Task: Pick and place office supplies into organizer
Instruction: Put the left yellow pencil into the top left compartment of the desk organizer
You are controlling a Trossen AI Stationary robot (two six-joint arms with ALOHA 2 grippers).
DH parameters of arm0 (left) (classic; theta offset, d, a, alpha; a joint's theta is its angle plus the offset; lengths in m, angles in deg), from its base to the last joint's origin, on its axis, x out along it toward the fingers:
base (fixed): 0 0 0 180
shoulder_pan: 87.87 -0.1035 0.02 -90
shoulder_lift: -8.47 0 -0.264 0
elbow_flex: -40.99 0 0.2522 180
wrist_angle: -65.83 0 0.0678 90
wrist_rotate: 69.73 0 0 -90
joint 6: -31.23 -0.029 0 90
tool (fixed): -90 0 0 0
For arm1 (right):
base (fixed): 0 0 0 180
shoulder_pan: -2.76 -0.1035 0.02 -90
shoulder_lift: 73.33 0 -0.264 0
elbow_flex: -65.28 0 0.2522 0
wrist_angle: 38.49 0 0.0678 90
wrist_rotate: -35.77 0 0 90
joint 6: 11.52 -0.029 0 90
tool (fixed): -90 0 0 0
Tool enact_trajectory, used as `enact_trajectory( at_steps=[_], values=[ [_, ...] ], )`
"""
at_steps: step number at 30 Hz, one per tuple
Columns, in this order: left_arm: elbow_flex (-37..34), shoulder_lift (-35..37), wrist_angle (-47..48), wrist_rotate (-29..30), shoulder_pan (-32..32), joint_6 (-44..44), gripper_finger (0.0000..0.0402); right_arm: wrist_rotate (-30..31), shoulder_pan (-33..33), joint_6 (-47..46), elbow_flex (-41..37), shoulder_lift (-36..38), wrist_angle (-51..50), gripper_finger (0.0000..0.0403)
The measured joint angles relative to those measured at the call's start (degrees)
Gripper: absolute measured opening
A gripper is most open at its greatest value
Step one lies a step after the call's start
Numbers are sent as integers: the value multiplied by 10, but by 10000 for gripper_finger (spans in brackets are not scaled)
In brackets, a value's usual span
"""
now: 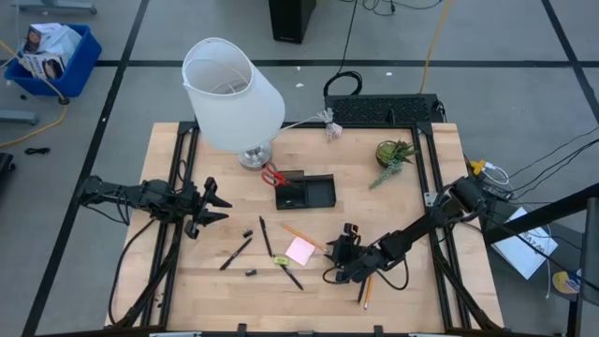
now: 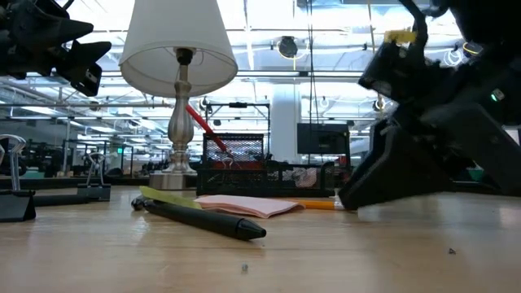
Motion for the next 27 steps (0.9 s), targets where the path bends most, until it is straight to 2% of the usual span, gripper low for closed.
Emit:
enact_trajectory(
  at_steps=[10,17,21,27],
  values=[
    [0,0,0,0,0,0,152,-2,5,-5,1,-21,8,151],
    [0,0,0,0,0,0,152,-24,15,-52,1,-21,4,122],
    [0,0,0,0,0,0,152,-59,26,-53,1,-21,-3,104],
    [0,0,0,0,0,0,152,-63,26,-44,1,-22,-5,80]
  ],
)
